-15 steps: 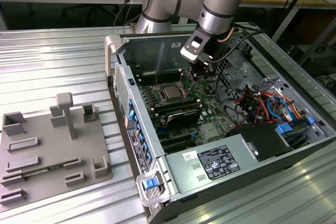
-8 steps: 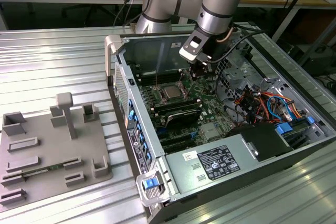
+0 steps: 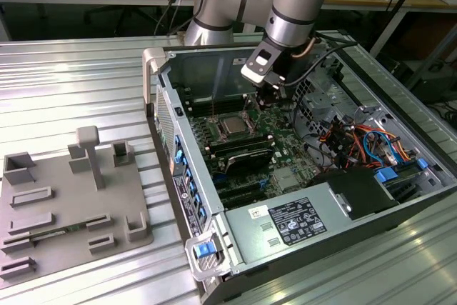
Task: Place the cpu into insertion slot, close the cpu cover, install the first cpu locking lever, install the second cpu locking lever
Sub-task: 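Close the cpu cover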
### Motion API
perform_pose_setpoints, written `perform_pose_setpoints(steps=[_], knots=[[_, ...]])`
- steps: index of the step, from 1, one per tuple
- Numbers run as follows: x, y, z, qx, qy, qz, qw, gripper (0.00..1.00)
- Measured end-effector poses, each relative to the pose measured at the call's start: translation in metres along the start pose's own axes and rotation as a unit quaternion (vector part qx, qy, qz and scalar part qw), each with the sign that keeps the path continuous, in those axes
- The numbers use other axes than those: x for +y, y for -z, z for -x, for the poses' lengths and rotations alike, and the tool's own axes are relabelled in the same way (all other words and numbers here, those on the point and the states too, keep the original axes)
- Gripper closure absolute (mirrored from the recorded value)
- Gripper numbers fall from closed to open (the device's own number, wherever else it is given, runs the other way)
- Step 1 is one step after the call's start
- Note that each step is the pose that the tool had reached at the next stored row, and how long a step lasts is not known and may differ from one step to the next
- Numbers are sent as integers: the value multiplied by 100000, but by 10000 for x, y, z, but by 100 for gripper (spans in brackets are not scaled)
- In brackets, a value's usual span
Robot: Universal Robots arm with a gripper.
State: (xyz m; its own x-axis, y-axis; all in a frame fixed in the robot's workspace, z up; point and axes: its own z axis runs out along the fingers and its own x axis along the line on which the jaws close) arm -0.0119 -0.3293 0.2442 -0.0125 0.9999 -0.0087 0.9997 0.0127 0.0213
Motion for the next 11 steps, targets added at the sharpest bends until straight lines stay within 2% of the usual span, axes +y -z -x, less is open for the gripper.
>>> perform_pose_setpoints(steps=[11], knots=[[-23,0,0,-3,1,-4,100000,89]])
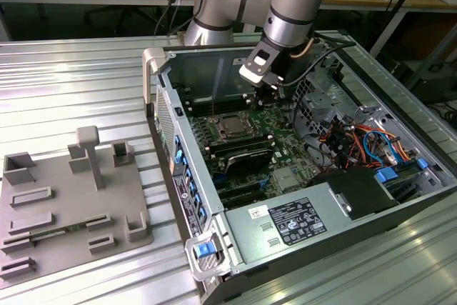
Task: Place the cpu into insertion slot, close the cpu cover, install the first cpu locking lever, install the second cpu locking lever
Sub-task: 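Close the cpu cover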
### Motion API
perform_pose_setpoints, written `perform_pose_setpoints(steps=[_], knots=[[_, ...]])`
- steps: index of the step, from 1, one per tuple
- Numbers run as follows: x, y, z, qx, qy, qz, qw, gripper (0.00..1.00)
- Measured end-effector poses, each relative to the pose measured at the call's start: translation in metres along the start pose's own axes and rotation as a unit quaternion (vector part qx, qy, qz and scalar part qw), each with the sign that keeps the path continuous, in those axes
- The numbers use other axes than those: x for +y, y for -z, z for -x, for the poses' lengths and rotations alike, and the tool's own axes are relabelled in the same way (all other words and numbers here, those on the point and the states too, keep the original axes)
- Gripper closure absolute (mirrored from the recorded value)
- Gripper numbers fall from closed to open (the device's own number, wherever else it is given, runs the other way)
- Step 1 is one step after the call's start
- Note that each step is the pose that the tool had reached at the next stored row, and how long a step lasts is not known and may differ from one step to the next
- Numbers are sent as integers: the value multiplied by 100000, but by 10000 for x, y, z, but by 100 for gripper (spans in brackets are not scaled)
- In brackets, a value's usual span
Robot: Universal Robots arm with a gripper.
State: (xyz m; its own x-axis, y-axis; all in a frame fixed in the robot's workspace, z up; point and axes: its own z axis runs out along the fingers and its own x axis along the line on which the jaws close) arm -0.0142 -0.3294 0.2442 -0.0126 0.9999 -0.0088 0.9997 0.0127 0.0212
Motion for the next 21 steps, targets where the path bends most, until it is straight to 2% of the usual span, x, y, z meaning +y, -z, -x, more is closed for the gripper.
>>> perform_pose_setpoints(steps=[5,9,12,17,21], knots=[[-23,1,0,-3,-1,-1,100000,89],[-131,-4,-2,-1,-3,0,100000,89],[-184,-15,-2,-1,-1,1,100000,89],[-250,-32,-3,0,-4,0,100000,89],[-274,-40,-4,-5,-4,-2,100000,89]])
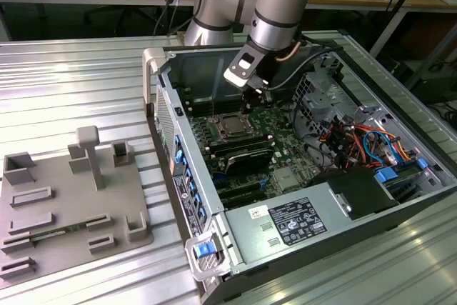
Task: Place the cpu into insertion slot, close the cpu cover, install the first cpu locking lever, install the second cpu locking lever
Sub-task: 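Close the cpu cover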
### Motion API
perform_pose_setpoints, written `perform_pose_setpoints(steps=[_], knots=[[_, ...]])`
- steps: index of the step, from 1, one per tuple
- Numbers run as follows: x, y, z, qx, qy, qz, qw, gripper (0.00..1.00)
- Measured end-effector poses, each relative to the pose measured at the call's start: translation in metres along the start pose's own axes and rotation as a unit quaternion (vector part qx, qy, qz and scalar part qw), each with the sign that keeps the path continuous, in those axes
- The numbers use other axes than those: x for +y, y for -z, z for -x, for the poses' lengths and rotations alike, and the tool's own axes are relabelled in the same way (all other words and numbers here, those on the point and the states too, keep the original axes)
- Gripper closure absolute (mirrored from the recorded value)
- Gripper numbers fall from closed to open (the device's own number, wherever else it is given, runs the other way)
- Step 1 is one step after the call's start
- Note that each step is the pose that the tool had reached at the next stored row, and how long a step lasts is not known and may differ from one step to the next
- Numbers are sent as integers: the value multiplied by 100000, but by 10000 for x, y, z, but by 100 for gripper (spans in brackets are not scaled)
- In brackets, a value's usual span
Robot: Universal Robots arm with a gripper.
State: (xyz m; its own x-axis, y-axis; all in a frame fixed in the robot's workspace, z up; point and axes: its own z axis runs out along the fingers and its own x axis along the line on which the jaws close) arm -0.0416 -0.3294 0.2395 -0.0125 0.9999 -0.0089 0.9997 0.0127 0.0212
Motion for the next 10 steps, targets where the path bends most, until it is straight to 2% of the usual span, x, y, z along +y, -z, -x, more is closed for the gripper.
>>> perform_pose_setpoints(steps=[10], knots=[[-20,-4,0,11,-3,5,100000,89]])
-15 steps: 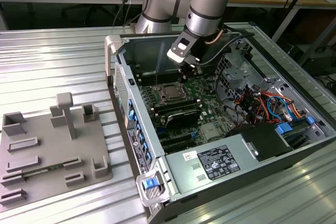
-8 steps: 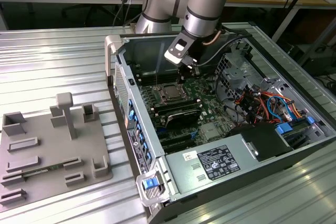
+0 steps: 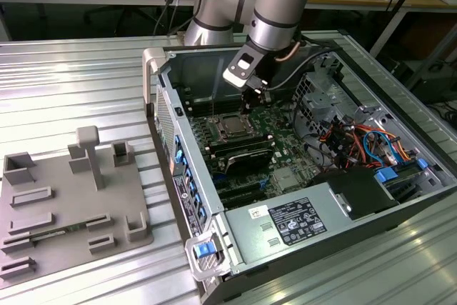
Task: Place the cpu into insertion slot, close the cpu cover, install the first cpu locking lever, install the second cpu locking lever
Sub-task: 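Close the cpu cover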
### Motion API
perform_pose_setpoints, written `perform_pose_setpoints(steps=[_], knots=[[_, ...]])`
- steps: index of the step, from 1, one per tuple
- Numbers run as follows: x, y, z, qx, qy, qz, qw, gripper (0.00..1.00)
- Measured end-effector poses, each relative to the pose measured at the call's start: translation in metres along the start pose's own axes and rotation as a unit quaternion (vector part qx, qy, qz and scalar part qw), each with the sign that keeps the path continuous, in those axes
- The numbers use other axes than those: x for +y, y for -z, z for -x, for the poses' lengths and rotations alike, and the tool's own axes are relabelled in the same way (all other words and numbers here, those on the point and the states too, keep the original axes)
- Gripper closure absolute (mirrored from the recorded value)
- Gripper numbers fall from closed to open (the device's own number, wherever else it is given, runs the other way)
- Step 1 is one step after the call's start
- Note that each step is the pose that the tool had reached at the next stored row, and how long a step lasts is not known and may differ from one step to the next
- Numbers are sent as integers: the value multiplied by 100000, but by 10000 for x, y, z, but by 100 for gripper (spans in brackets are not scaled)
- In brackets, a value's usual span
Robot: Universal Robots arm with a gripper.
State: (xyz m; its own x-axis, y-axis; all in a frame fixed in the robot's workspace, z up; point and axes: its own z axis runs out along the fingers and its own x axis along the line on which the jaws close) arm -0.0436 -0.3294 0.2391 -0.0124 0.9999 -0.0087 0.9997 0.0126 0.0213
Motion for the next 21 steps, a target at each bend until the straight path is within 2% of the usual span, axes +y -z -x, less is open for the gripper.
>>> perform_pose_setpoints(steps=[7,11,15,17,19,21], knots=[[-55,-8,-1,1,6,0,100000,89],[-64,-9,-1,-3,6,-12,100000,89],[-202,-84,-3,1,101,-10,100000,89],[-328,-153,-5,8,366,-10,99999,89],[-378,-204,-7,9,390,-9,99999,89],[-401,-214,-6,2,395,-16,99999,89]])
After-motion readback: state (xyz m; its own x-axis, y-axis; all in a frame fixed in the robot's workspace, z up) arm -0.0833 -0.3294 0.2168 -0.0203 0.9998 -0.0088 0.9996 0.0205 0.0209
